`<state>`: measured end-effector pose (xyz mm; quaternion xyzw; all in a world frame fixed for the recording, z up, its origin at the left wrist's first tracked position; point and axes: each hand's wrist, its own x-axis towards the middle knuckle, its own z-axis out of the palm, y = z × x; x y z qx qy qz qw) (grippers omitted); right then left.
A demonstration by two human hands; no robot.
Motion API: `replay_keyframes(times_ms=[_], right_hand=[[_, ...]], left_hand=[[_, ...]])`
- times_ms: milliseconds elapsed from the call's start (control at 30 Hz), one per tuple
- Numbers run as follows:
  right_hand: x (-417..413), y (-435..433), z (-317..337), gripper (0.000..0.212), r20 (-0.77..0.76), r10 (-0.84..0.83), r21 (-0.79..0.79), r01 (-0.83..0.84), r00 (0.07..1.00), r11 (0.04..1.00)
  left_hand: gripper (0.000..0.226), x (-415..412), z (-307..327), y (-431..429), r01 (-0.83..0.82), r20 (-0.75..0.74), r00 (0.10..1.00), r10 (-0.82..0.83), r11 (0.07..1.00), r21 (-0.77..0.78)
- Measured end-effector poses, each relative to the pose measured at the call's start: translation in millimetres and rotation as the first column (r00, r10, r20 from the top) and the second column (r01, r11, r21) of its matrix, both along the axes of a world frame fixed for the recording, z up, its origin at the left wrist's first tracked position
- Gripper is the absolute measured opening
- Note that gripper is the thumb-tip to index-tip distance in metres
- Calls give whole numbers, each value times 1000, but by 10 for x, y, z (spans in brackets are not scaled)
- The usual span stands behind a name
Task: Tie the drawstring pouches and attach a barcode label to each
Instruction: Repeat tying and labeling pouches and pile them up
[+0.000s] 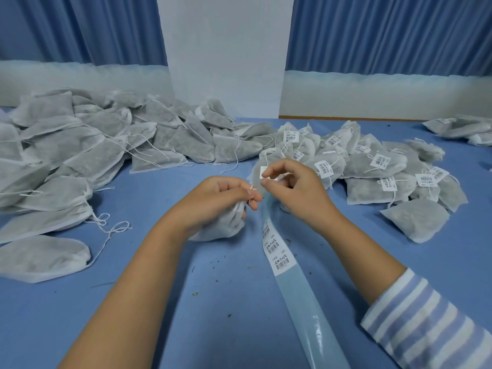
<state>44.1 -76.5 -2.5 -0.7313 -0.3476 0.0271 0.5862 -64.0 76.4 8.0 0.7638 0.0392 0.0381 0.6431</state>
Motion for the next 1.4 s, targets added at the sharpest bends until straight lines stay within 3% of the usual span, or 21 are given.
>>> replay_keyframes(times_ms=[67, 200, 400, 500, 633, 767, 867, 1000, 1133, 1200, 1333, 1400], right_hand=[[4, -38, 52, 20, -85, 53, 25, -51, 995, 998], [-57, -64, 55, 11, -179, 186, -147, -213, 966, 966], [-108, -23, 34, 10, -216, 199, -56, -215, 956, 975], [-136, 4, 20, 17, -177, 160, -83, -177, 971, 981], [-147, 16, 31, 20, -142, 114, -94, -128, 983, 987], [-141, 11, 4, 22, -180, 179, -32, -188, 967, 982], [-120, 0, -22, 25, -80, 222, -23, -224, 972, 974], [-93, -18, -45, 18, 137, 208, -147, -188, 968, 971], [-101, -24, -40, 8, 192, 195, -190, -159, 962, 969], [-89, -22, -30, 10, 154, 208, -228, -170, 966, 959], [-76, -19, 3, 17, -126, 226, -222, -249, 966, 943], [-58, -35, 22, 16, -195, 235, -194, -272, 952, 942]], left_hand=[[26, 1, 3, 27, -43, 35, 998, 45, 998, -44], [28, -5, 2, 58, -55, 66, 996, 60, 995, -78], [31, 1, 5, 42, -63, 59, 996, 67, 996, -69], [31, -2, 22, 18, -75, 62, 995, 76, 997, -13], [23, 29, 18, 22, -222, 74, 974, 213, 963, 152], [27, 39, 15, 20, -219, 53, 976, 212, 952, 216], [20, 37, 20, 41, -217, 31, 976, 217, 938, 269], [18, 5, 31, 64, -152, -12, 986, 166, 927, 342], [21, -2, 24, 74, -126, -37, 988, 149, 927, 354], [19, 5, 14, 83, -136, -14, 989, 150, 927, 351], [13, 26, -10, 96, -194, 75, 981, 179, 926, 323], [3, 28, -12, 94, -184, 125, 981, 152, 934, 307]])
